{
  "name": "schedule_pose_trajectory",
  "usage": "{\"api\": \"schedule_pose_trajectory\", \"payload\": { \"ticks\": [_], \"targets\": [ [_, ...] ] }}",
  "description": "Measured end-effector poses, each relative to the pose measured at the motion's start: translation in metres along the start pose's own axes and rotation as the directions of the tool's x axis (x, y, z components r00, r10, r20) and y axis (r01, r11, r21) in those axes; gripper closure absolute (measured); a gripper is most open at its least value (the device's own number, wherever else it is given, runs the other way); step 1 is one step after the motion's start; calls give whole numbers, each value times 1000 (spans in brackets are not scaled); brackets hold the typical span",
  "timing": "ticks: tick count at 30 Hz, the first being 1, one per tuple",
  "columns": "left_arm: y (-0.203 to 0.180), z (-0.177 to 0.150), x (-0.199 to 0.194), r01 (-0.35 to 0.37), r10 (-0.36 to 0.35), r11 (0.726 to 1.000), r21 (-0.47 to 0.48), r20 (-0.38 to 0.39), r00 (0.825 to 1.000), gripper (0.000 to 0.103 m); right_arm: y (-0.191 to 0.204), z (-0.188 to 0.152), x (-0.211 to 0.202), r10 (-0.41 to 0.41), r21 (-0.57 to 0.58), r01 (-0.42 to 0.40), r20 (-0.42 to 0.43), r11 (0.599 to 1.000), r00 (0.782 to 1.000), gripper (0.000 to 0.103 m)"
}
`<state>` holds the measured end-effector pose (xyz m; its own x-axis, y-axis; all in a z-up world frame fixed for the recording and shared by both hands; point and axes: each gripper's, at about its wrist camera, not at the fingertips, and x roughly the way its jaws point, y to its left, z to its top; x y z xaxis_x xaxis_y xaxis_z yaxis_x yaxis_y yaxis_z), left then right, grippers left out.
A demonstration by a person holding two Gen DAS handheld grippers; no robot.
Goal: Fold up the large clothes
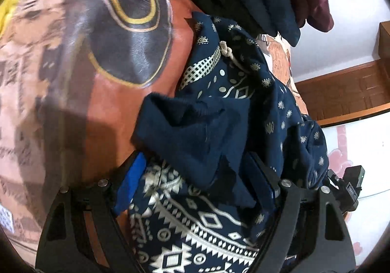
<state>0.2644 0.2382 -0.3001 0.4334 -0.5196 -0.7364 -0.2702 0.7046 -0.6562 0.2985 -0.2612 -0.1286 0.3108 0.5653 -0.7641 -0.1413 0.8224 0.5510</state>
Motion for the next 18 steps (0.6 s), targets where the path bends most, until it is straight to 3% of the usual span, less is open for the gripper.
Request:
{"api": "schedule_pose_trajectory", "payload": {
  "ticks": [3, 6, 8, 9, 10, 13, 18],
  "targets": [
    [-12, 6, 10, -24, 24, 999, 45, -9, 1000, 21, 1, 1, 12, 47, 21, -46, -25, 999, 999, 46],
    [-34, 8, 21, -100, 101, 985, 141, -3, 995, 21, 9, 0, 20, 37, -4, -37, -30, 999, 999, 45],
    [-50, 5, 27, -202, 198, 961, 189, 41, 979, 33, 14, -1, 23, 16, -29, -17, -32, 999, 999, 49],
    [-57, 4, 29, -231, 224, 950, 210, 54, 973, 37, 17, -1, 25, -6, -43, 4, -34, 999, 999, 56],
    [-63, 3, 30, -242, 232, 944, 224, 66, 970, 48, 18, -2, 28, -41, -53, 39, -36, 998, 998, 73],
    [-76, 3, 28, -243, 232, 946, 212, 79, 970, 78, 21, 2, 25, -59, -78, 57, -23, 995, 998, 84],
    [-96, 9, -3, -272, 245, 941, 203, 148, 958, 84, 45, 24, -1, -53, -161, 64, 70, 985, 996, 87]
  ]
}}
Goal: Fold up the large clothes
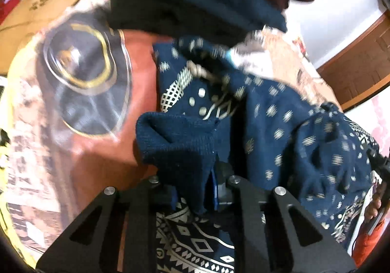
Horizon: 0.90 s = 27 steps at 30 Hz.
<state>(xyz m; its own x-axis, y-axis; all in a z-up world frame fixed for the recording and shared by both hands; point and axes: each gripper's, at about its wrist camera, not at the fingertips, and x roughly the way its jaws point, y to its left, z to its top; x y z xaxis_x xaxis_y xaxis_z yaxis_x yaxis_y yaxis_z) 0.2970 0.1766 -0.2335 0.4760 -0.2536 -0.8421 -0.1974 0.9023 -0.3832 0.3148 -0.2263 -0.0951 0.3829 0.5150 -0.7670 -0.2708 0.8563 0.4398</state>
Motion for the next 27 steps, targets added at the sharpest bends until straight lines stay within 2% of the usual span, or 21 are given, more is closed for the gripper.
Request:
{"api": "schedule_pose_trajectory", "payload": {
  "ticks": [5, 8, 11, 13, 16, 21, 24, 27],
  "targets": [
    [-15, 26, -56, 55, -59, 998, 37, 127, 990, 85, 34, 35, -19, 15, -101, -7, 76, 995, 997, 88],
    [-30, 42, -79, 58, -71, 995, 80, 179, 981, 85, 48, 52, -25, 20, -136, -3, 122, 991, 992, 88],
    [-38, 54, -91, 20, -46, 993, 120, 217, 975, 85, 50, 66, -27, 18, -141, 4, 158, 990, 987, 88],
    [-41, 65, -85, -11, -21, 991, 136, 231, 973, 85, 44, 72, -22, -10, -138, 34, 168, 990, 986, 88],
    [-35, 73, -53, -25, 1, 993, 115, 203, 979, 85, 29, 76, -2, -63, -106, 78, 136, 991, 989, 88],
    [-1, 68, 24, -89, 87, 995, 38, 49, 995, 84, -18, 68, 57, -179, -49, 178, -12, 983, 984, 88],
    [12, 59, 55, -96, 96, 995, 18, -25, 995, 80, -43, 58, 78, -188, -11, 188, -77, 982, 979, 87],
    [12, 58, 56, -90, 90, 996, 30, -13, 996, 78, -52, 53, 80, -183, -5, 183, -96, 983, 978, 85]
  ]
}}
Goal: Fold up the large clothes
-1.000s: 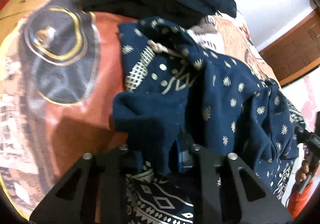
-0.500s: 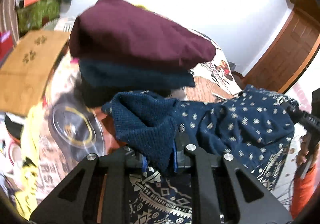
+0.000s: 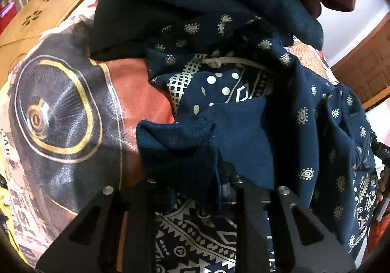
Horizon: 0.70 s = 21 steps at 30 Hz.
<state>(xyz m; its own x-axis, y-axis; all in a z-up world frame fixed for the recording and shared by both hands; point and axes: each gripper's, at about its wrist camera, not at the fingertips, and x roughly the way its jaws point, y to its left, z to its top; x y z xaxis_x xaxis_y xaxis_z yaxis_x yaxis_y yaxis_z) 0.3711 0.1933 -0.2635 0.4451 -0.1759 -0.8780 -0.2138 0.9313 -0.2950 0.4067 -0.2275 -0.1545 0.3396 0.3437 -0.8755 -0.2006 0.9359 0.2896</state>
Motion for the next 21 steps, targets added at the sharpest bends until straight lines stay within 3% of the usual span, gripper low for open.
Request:
{"api": "schedule_pose_trajectory", "payload": {
  "ticks": [7, 13, 15, 17, 19, 21],
  "targets": [
    [-14, -1, -27, -70, 69, 997, 22, 21, 997, 75, 15, -7, -30, -33, -88, 34, 16, 996, 999, 80],
    [-36, -9, -70, -148, 139, 983, 107, 83, 987, 74, 26, -24, -76, -63, -155, 73, 69, 985, 996, 78],
    [-39, -14, -87, -165, 151, 977, 136, 108, 983, 65, 27, -30, -92, -61, -167, 74, 81, 983, 995, 73],
    [-41, -20, -104, -175, 157, 974, 143, 130, 979, 34, 29, -39, -111, -62, -178, 80, 110, 981, 992, 63],
    [-36, -26, -123, -184, 162, 973, 138, 155, 974, 26, 30, -47, -129, -64, -189, 92, 147, 978, 987, 53],
    [-34, -37, -139, -178, 154, 974, 137, 168, 974, 22, 31, -56, -143, -64, -197, 96, 161, 976, 985, 50]
  ]
}}
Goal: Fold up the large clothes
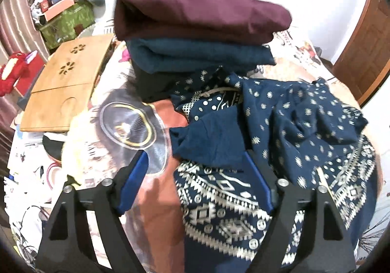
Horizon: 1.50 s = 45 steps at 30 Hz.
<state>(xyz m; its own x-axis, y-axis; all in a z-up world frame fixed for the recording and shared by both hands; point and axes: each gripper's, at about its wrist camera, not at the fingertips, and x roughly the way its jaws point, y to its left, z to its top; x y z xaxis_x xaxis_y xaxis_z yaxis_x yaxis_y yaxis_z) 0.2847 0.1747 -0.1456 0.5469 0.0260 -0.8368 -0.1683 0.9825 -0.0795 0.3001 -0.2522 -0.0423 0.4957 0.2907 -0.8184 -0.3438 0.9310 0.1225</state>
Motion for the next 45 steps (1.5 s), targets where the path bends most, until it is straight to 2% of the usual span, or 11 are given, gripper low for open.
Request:
{"api": "schedule_pose_trajectory", "payload": {
  "ticks": [9, 14, 19, 24, 26, 27, 28, 29, 32, 41, 45],
  "targets": [
    [22, -47, -9, 115, -120, 992, -49, -116, 986, 20, 1, -46, -13, 63, 29, -61, -42, 998, 997, 46],
    [31, -86, 26, 204, -228, 972, -121, -235, 945, 21, 1, -77, 20, 104, 93, -92, -136, 991, 985, 46],
    [36, -126, 57, 292, -369, 920, -263, -320, 873, 21, 8, -101, 44, 136, 139, -110, -192, 984, 972, 44],
    [20, -139, 49, 371, -429, 898, -238, -280, 859, 21, 12, -104, 42, 160, 155, -138, -142, 978, 977, 43],
    [11, -137, 43, 403, -452, 888, -220, -269, 850, 36, 15, -102, 43, 180, 161, -158, -130, 974, 975, 47],
    [6, -135, 41, 403, -446, 892, -203, -266, 854, 40, 17, -102, 44, 188, 155, -167, -129, 974, 974, 57],
    [0, -132, 37, 400, -434, 900, -175, -258, 863, 54, 21, -101, 45, 190, 142, -171, -134, 975, 973, 79],
    [-3, -128, 34, 399, -427, 904, -156, -252, 868, 70, 23, -100, 46, 191, 133, -172, -141, 976, 972, 89],
    [-8, -109, 25, 399, -421, 906, -139, -218, 880, 96, 33, -93, 42, 188, 97, -178, -107, 979, 976, 93],
    [22, -46, -13, 313, -311, 936, -160, 37, 950, 97, 26, -43, 15, 145, 111, -155, 93, 982, 985, 94],
    [39, -37, 15, 283, -287, 929, -239, 21, 958, 97, 9, -35, 31, 80, 149, -93, 96, 984, 992, 94]
  ]
}}
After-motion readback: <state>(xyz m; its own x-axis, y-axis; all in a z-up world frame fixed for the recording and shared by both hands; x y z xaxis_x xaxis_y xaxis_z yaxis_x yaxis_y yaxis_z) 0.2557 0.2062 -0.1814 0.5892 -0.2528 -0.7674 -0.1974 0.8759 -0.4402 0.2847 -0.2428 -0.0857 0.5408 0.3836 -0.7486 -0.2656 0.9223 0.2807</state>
